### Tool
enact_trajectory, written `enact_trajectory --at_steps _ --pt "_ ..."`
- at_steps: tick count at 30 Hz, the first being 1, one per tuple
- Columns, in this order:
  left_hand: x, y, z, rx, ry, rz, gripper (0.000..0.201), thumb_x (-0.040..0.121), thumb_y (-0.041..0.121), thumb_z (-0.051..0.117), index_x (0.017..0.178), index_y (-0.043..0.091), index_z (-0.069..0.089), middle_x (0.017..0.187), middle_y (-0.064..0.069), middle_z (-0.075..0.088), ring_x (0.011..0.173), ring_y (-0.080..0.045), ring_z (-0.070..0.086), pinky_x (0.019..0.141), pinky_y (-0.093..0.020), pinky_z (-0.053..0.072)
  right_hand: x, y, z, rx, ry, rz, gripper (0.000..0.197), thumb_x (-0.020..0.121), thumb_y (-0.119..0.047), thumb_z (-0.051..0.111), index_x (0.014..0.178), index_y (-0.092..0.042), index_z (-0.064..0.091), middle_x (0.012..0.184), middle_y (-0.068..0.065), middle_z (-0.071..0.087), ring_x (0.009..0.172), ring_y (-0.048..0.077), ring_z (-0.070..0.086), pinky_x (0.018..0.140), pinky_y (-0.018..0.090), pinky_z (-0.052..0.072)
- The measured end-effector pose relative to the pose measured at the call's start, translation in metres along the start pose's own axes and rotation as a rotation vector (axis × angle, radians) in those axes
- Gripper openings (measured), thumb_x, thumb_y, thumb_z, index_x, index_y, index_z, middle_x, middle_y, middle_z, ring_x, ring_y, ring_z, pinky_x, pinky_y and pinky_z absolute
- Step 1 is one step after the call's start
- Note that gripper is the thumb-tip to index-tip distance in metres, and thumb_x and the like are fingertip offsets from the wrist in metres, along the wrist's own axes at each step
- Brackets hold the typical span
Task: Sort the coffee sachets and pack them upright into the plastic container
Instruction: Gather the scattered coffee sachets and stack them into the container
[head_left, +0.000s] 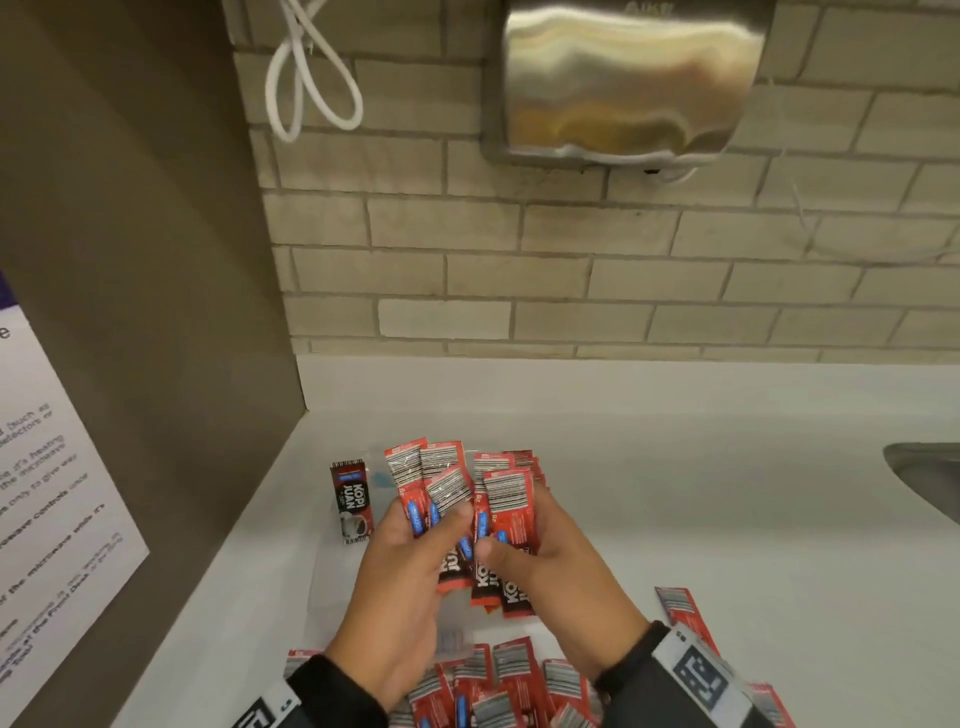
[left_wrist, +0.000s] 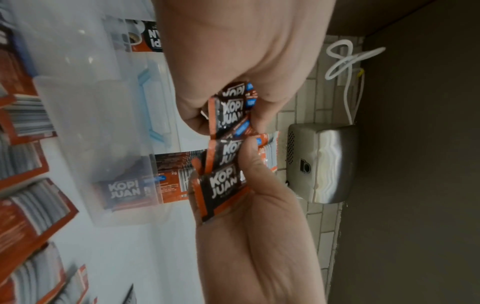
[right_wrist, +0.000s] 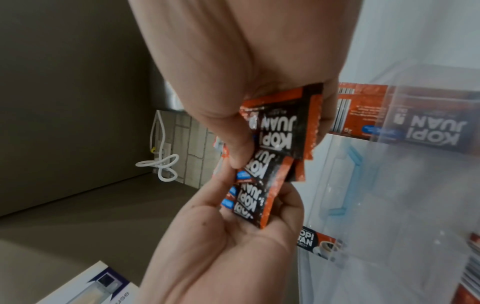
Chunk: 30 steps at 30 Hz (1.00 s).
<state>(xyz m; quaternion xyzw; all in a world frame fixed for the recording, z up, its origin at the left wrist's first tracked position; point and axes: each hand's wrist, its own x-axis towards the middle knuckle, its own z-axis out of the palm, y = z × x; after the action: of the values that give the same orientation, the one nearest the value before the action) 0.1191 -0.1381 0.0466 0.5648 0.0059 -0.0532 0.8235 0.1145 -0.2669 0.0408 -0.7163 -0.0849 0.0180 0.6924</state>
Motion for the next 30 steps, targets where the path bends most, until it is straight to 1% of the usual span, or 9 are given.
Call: enact_trajectory --at_steps 3,6,10,13,16,20,23,26,30 --pt "-0.002 0.000 -0.001 0.043 0.023 -0.016 0.020 0.091 0.017 0.058 0.109 0.025 0.064 0.102 0.002 0.074 0.094 -0.016 0.069 0.077 -0.034 0.049 -0.001 0.002 0.008 0.007 -0.047 0.039 0.041 0.093 -0.003 0.052 0.123 -0.031 0.046 0.118 -0.008 0.064 0.112 0.005 0.059 0.101 0.032 0.045" --pt "-0.004 0.001 0.000 0.038 0.019 -0.031 0.022 0.089 0.026 0.058 0.110 0.025 0.064 0.103 0.002 0.074 0.100 -0.018 0.068 0.089 -0.041 0.047 -0.001 0.002 0.012 0.033 -0.020 0.046 0.039 0.093 -0.001 0.050 0.123 -0.026 0.050 0.117 -0.006 0.066 0.111 0.008 0.060 0.101 0.035 0.045" --pt "-0.005 0.004 0.000 -0.013 0.040 -0.008 0.031 0.081 0.035 0.057 0.109 0.025 0.063 0.100 0.000 0.074 0.096 -0.017 0.070 0.081 -0.036 0.052 0.001 0.000 0.009 0.043 0.024 0.009 0.029 0.088 -0.002 0.058 0.113 -0.018 0.059 0.107 0.003 0.070 0.101 0.016 0.066 0.093 0.039 0.051" --pt "-0.002 0.005 -0.001 0.002 0.086 0.046 0.028 0.083 0.034 0.057 0.109 0.027 0.062 0.098 0.003 0.074 0.089 -0.011 0.071 0.071 -0.029 0.050 0.005 -0.003 0.006 0.077 0.060 -0.023 0.026 0.086 -0.001 0.061 0.107 -0.015 0.062 0.103 0.006 0.071 0.097 0.019 0.068 0.089 0.038 0.053" --pt "0.000 0.008 0.001 0.034 0.104 0.073 0.033 0.079 0.036 0.058 0.110 0.025 0.062 0.098 0.004 0.074 0.087 -0.009 0.070 0.068 -0.027 0.050 0.008 -0.004 0.006 0.117 0.080 -0.044 0.027 0.084 0.002 0.061 0.105 -0.015 0.063 0.102 0.007 0.072 0.096 0.021 0.068 0.085 0.034 0.055" --pt "0.009 0.011 0.002 0.113 0.080 0.078 0.042 0.071 0.034 0.065 0.111 0.023 0.064 0.101 0.001 0.074 0.092 -0.016 0.071 0.072 -0.031 0.052 0.009 -0.004 0.009 0.103 -0.024 -0.003 0.037 0.090 0.000 0.055 0.120 -0.022 0.054 0.113 0.002 0.068 0.107 0.019 0.064 0.093 0.042 0.051" --pt "0.015 0.014 0.001 0.128 0.013 0.045 0.041 0.070 0.035 0.066 0.109 0.022 0.065 0.101 -0.001 0.074 0.093 -0.019 0.071 0.077 -0.035 0.052 0.010 -0.003 0.009 0.171 -0.111 0.053 0.042 0.092 -0.009 0.053 0.129 -0.026 0.045 0.121 -0.002 0.064 0.114 0.016 0.059 0.096 0.038 0.049" --pt "0.018 0.016 0.000 0.082 -0.007 0.010 0.039 0.070 0.041 0.062 0.104 0.021 0.065 0.093 0.001 0.075 0.086 -0.020 0.070 0.076 -0.036 0.051 0.013 -0.005 0.003 0.299 -0.113 0.071 0.048 0.079 -0.015 0.055 0.126 -0.022 0.049 0.116 0.004 0.067 0.107 0.020 0.064 0.080 0.030 0.052" --pt "0.022 0.015 -0.007 0.009 0.068 -0.007 0.028 0.077 0.040 0.058 0.091 0.016 0.062 0.072 0.001 0.066 0.069 -0.014 0.060 0.064 -0.032 0.047 0.017 -0.012 -0.003 0.385 -0.072 0.092 0.032 0.092 0.000 0.047 0.120 -0.016 0.054 0.104 0.007 0.069 0.089 0.019 0.066 0.069 0.029 0.052"
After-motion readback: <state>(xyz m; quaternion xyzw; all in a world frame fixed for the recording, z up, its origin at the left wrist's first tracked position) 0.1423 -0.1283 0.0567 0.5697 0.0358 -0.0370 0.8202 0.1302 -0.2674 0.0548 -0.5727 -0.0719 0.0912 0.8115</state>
